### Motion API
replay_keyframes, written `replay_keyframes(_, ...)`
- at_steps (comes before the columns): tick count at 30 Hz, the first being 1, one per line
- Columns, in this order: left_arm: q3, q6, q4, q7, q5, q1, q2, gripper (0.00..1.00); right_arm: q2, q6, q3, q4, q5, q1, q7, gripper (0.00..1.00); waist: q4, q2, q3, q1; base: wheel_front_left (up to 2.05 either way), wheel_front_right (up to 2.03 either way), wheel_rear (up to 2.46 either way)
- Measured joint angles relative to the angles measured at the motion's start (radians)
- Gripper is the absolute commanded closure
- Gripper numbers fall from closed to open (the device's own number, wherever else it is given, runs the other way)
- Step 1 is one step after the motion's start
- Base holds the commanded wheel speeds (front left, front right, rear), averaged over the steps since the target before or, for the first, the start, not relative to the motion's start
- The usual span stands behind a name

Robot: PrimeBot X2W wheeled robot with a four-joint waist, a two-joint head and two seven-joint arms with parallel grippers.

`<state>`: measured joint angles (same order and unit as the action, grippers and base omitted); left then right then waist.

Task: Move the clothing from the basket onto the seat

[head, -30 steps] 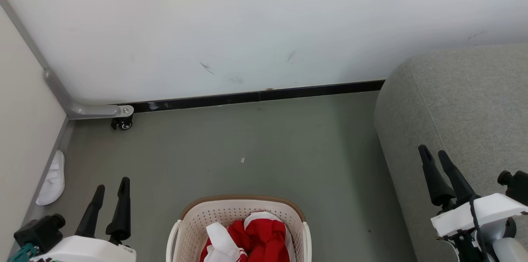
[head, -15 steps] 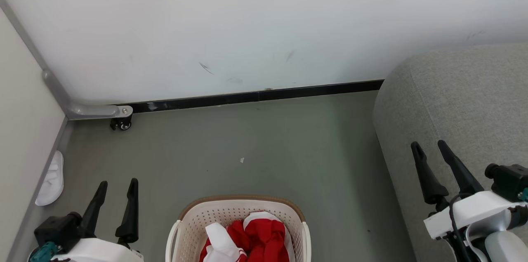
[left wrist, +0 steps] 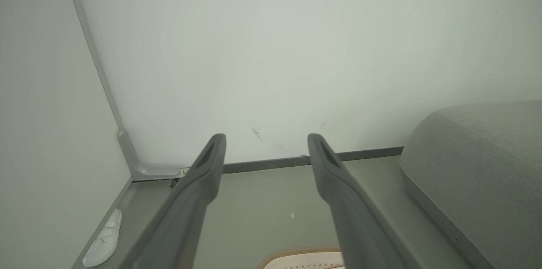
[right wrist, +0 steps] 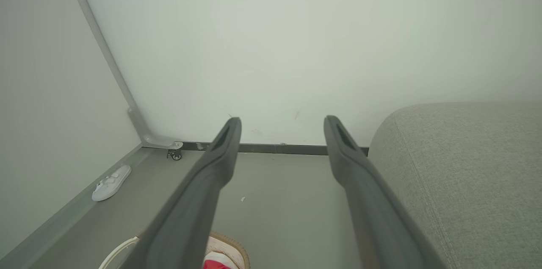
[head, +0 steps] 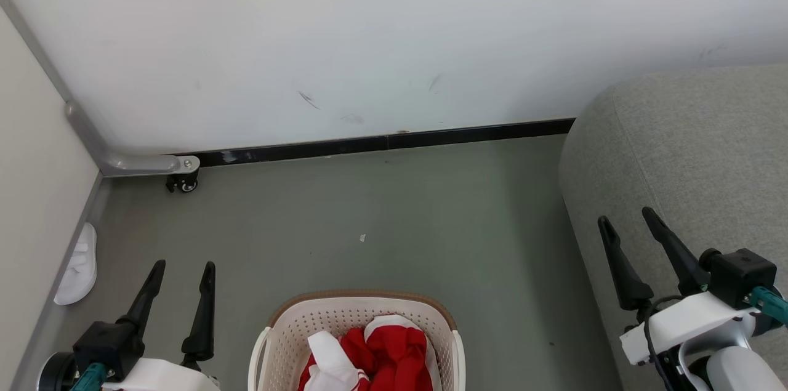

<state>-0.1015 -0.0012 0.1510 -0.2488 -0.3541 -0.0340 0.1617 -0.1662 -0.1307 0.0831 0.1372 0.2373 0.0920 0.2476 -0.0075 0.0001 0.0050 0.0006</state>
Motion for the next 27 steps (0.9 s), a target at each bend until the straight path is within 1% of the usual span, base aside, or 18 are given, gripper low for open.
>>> replay_keyframes(4, 0.001, 0.000, -0.001, 0.000, 0.017, 0.000, -0.006, 0.00, 0.004, 0.000, 0.000, 0.000, -0.014, 0.000, 0.000, 0.00, 0.001, 0.0000, 0.000, 0.0000, 0.00, 0.00, 0.00)
replay_keyframes(24, 0.039, -0.003, 0.023, -0.001, 0.021, 0.000, -0.034, 0.00, 0.037, 0.000, -0.017, 0.004, -0.019, 0.000, 0.000, 0.00, -0.005, 0.0000, 0.002, -0.0002, 0.00, 0.00, 0.00)
replay_keyframes(27, 0.042, -0.012, 0.024, -0.001, 0.021, 0.000, -0.037, 0.00, 0.038, 0.000, -0.017, 0.004, -0.019, 0.000, 0.000, 0.00, -0.008, 0.0000, 0.006, -0.0002, 0.00, 0.00, 0.00)
